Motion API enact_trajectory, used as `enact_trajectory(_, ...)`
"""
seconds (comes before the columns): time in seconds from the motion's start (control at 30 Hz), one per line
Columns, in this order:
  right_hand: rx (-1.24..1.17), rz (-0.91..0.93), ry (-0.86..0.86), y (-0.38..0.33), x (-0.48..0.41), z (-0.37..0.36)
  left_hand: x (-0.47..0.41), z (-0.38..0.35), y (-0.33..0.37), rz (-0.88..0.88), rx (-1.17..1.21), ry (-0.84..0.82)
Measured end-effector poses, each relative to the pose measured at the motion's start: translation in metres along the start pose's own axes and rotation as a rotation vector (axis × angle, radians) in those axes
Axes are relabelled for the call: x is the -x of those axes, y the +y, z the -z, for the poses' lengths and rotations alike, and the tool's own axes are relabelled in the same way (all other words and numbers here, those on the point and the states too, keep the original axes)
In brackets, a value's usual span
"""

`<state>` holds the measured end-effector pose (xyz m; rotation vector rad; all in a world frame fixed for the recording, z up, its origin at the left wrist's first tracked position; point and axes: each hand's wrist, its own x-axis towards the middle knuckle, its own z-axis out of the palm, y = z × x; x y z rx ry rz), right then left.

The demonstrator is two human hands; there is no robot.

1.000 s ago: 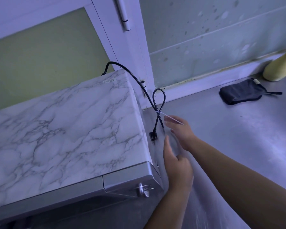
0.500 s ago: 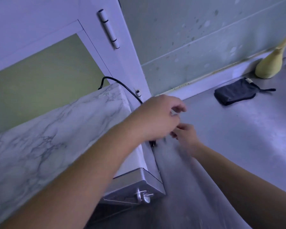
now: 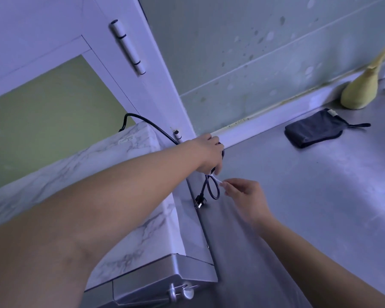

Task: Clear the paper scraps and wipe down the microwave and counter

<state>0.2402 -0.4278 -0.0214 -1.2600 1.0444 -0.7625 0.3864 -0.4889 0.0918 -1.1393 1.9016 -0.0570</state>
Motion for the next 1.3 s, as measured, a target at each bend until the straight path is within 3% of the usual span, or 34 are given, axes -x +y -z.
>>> enact_trajectory(0.27,-0.087,-0.009,0.111,0.003,-0.008,0.010,-0.012,-0.001,-0.002,0.040,0.173,0.059)
enact_trajectory(0.53,-0.069,0.001,0.159,0.008,-0.010,0.008,-0.014,0.002,0.003,0.211,0.111,0.024)
enact_trajectory(0.77,-0.057,-0.058,0.133,0.012,0.000,-0.022,-0.012,-0.004,0.004,0.340,0.015,-0.138)
enact_trajectory(0.93,-0.118,-0.173,-0.039,0.013,0.002,-0.041,-0.002,-0.018,-0.007,0.409,0.062,-0.247)
enact_trajectory(1.17,-0.110,-0.207,-0.020,0.022,0.013,0.008,0.006,-0.019,-0.006,0.319,0.020,-0.309)
enact_trajectory(1.3,-0.060,-0.204,-0.002,0.020,0.034,0.040,0.026,-0.007,0.004,0.344,0.129,-0.262)
